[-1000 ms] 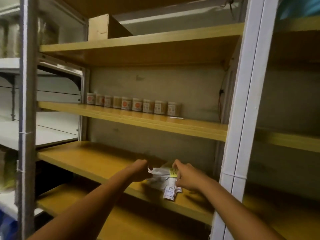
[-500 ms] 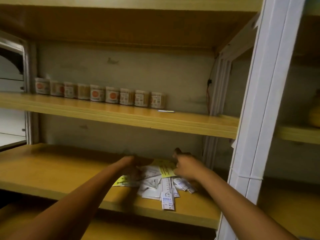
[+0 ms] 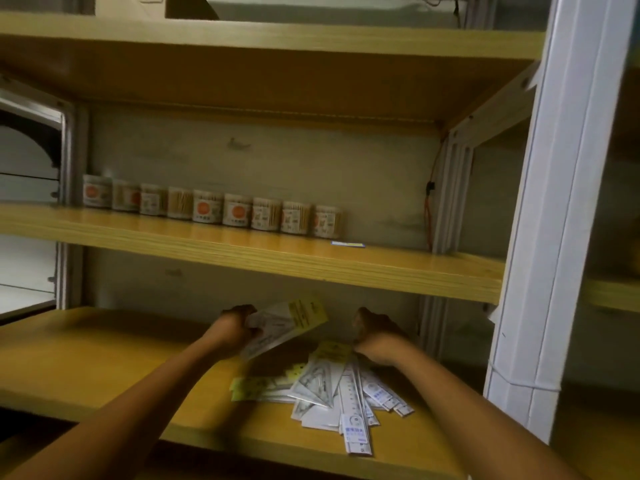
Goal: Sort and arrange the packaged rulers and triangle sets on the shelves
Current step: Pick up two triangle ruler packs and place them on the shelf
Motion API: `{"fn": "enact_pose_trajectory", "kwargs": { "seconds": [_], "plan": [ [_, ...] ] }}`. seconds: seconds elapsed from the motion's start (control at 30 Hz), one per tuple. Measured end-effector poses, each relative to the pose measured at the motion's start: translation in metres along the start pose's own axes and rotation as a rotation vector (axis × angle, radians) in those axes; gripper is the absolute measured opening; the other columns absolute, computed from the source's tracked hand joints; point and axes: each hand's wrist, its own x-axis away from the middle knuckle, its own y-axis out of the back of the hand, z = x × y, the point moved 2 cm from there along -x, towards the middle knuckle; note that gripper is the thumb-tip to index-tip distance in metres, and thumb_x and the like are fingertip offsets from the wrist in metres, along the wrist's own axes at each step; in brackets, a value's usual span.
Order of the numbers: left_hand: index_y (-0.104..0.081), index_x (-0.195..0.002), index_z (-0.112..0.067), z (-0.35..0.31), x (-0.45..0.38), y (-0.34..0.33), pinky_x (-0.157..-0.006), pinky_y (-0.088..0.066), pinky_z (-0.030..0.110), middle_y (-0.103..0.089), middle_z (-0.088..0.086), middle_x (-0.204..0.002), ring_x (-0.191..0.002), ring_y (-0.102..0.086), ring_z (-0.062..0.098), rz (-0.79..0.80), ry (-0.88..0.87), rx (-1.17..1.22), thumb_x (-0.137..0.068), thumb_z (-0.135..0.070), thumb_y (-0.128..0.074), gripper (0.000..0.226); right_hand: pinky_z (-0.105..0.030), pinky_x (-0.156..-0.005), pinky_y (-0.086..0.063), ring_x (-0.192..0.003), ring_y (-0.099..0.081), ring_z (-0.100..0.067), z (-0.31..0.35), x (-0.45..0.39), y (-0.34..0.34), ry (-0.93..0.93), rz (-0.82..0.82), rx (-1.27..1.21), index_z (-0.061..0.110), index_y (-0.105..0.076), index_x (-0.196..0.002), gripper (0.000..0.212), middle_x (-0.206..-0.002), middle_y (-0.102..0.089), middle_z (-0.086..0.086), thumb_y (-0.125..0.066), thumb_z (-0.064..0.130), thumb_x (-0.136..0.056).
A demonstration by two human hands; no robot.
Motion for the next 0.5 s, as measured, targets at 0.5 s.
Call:
{"fn": "enact_pose_trajectory", "kwargs": {
  "seconds": [0.5],
  "plan": [
    [-0.056,-0.116,-0.006,0.044,0.019,0.039,-0.074,-0.047,0.029,-0.059,0.010,-0.111,-0.097,-0.058,0.022,0.003,0.033,0.139,-0.087,-0.004,-0.059,0.029,-0.045,-0.117,-0.026,-0.146,-0.023,-0.026,0.026,-0.015,-0.030,0.198,0.538,0.113,0.042,-0.026,-0.148,0.099,-0.160,-0.022,0.004,-0.082,0.051,-0.067]
  ]
}}
